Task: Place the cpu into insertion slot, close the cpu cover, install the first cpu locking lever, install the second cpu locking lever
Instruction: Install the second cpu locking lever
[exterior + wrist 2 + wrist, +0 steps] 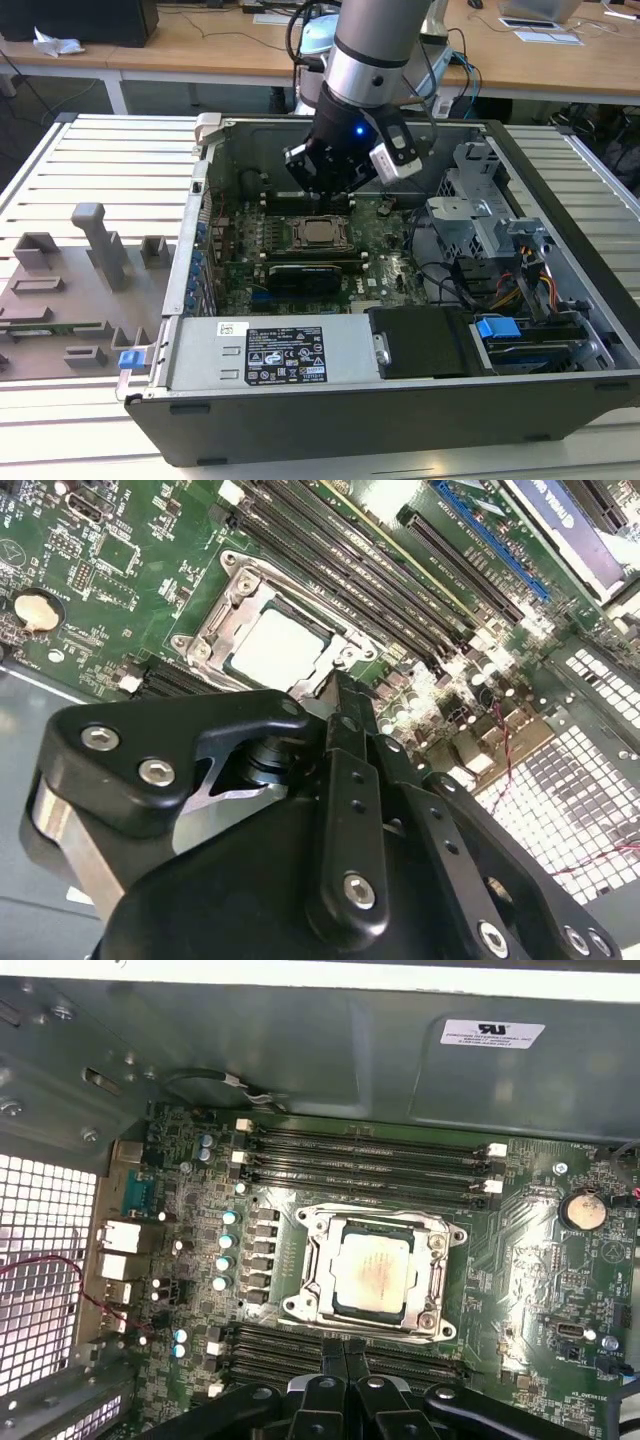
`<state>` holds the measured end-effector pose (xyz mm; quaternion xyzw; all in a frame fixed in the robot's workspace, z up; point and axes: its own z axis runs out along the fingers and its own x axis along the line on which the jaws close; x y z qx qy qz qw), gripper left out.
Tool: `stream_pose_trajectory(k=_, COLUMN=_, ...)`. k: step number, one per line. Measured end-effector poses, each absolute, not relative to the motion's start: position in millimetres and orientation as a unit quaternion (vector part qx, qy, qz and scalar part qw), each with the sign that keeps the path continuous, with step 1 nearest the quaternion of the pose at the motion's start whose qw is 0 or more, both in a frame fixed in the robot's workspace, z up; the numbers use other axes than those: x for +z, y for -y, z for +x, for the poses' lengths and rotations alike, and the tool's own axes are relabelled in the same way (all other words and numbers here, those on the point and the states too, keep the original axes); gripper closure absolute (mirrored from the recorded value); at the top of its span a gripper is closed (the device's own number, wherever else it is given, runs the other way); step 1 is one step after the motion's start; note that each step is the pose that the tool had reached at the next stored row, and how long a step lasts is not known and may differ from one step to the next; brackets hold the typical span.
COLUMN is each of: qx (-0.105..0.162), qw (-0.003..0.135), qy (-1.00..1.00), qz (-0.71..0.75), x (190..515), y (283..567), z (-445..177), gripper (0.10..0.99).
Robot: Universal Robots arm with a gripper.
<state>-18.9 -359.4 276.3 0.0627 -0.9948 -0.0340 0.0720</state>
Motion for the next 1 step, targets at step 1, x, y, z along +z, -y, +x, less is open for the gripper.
stream_pose_trajectory(k=1, qx=-0.034, qw=0.072, qy=0.995, qz=0.063, x=276.3, y=359.4, z=-18.9, gripper=0.980)
